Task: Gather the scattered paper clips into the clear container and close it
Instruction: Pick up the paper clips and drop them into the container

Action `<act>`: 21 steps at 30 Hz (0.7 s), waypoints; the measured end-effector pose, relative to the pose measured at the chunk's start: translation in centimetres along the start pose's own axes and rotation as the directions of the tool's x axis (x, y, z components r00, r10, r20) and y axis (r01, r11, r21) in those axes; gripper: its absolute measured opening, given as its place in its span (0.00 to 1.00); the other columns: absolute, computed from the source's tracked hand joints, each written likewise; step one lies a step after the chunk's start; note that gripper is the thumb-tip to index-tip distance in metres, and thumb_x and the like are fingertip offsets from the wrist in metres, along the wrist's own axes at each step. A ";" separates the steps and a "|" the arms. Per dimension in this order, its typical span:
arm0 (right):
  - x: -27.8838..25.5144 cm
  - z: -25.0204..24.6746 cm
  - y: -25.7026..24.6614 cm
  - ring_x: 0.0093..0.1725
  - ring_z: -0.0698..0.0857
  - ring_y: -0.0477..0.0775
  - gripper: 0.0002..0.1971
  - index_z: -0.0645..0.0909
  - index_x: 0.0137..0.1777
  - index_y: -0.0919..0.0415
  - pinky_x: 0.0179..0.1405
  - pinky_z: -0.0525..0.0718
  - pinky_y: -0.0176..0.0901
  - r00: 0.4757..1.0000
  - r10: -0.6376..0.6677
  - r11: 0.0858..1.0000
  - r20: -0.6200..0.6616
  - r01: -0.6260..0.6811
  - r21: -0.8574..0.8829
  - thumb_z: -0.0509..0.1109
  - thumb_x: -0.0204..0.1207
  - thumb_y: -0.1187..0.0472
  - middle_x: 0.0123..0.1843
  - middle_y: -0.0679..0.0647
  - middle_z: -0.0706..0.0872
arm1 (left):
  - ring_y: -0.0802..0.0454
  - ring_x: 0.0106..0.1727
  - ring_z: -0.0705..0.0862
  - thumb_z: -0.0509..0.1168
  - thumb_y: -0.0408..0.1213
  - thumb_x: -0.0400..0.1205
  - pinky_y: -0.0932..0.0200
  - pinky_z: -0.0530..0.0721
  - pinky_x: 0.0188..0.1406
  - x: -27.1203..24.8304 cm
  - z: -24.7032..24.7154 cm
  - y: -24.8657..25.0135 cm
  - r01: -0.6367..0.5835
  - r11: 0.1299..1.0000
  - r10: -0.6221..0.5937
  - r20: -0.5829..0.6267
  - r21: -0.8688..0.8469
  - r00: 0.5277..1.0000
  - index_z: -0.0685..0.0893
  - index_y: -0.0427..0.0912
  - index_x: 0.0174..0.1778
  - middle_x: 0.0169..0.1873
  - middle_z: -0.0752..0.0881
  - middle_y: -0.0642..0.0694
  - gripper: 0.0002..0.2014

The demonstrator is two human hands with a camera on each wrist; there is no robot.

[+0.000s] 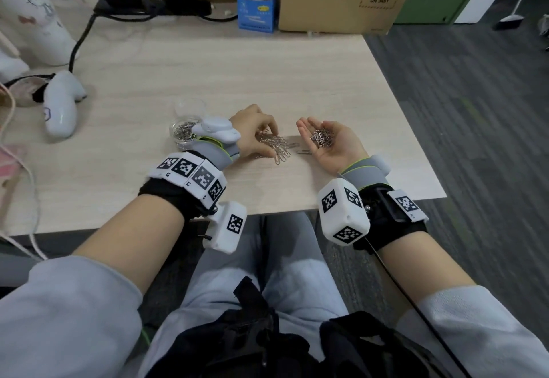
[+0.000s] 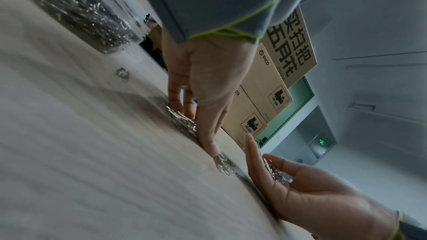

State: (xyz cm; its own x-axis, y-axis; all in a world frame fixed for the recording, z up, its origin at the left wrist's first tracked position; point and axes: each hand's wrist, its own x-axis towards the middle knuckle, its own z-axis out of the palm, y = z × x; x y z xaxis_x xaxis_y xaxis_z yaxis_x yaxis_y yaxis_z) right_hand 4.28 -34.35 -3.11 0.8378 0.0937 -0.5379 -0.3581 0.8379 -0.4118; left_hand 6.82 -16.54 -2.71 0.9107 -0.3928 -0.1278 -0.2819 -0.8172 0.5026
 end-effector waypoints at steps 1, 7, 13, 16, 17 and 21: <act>0.0 0.0 0.0 0.44 0.84 0.62 0.16 0.77 0.44 0.74 0.31 0.89 0.46 1.000 0.002 1.000 0.000 -0.002 0.000 0.50 0.84 0.67 0.30 0.67 0.88 | 0.45 0.53 0.79 0.78 0.42 0.66 0.53 0.78 0.58 0.0 0.1 0.2 0.001 1.000 -0.002 -0.017 -0.009 1.000 0.86 0.45 0.52 0.50 0.75 0.44 0.19; 0.1 -0.1 -0.1 0.47 0.84 0.63 0.16 0.77 0.44 0.73 0.30 0.89 0.47 1.000 0.004 1.000 -0.003 -0.004 -0.003 0.50 0.84 0.67 0.30 0.67 0.88 | 0.45 0.50 0.82 0.74 0.39 0.72 0.56 0.76 0.48 1.1 0.4 0.9 0.016 0.999 -0.014 -0.040 0.048 0.999 0.86 0.42 0.46 0.48 0.83 0.43 0.10; 0.2 0.0 -0.8 0.74 0.75 0.65 0.16 0.76 0.45 0.74 0.52 0.87 0.47 1.000 0.015 1.000 0.008 -0.015 0.001 0.49 0.85 0.67 0.46 0.69 0.82 | 0.44 0.50 0.85 0.74 0.38 0.72 0.58 0.78 0.45 2.5 0.1 1.7 0.057 0.995 -0.059 0.028 0.085 0.998 0.87 0.38 0.45 0.48 0.89 0.41 0.09; 0.2 -0.1 -1.2 0.75 0.73 0.66 0.16 0.75 0.45 0.75 0.75 0.72 0.49 1.000 0.029 0.999 -0.006 -0.029 -0.018 0.48 0.85 0.67 0.46 0.69 0.81 | 0.50 0.39 0.84 0.74 0.36 0.71 0.63 0.78 0.37 2.8 -0.6 1.9 0.025 0.999 -0.026 0.035 0.036 0.999 0.88 0.38 0.42 0.42 0.90 0.40 0.07; 0.3 -0.1 -1.3 0.75 0.73 0.66 0.16 0.75 0.45 0.75 0.75 0.71 0.49 0.999 0.033 0.999 -0.011 -0.033 -0.028 0.48 0.85 0.66 0.46 0.69 0.81 | 0.52 0.36 0.83 0.74 0.35 0.71 0.67 0.76 0.34 2.9 -0.9 2.2 0.009 1.000 -0.009 0.032 0.016 0.999 0.88 0.38 0.42 0.39 0.90 0.42 0.07; 0.4 0.2 -1.3 0.58 0.83 0.66 0.17 0.77 0.43 0.75 0.48 0.88 0.46 0.998 0.054 0.997 -0.007 -0.055 -0.046 0.49 0.85 0.66 0.36 0.69 0.86 | 0.68 0.20 0.81 0.75 0.33 0.71 0.76 0.78 0.28 3.5 -1.9 3.9 -0.074 0.980 0.085 0.054 -0.185 0.995 0.86 0.38 0.41 0.27 0.83 0.52 0.06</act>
State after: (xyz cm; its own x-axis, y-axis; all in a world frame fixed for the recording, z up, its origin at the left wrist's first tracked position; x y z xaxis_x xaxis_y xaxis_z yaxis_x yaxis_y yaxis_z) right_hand 5.13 -35.28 -2.61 0.8140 0.1351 -0.5649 -0.4218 0.8060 -0.4152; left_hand 9.45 -20.30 0.49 0.8657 -0.4831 -0.1309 -0.2873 -0.6937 0.6605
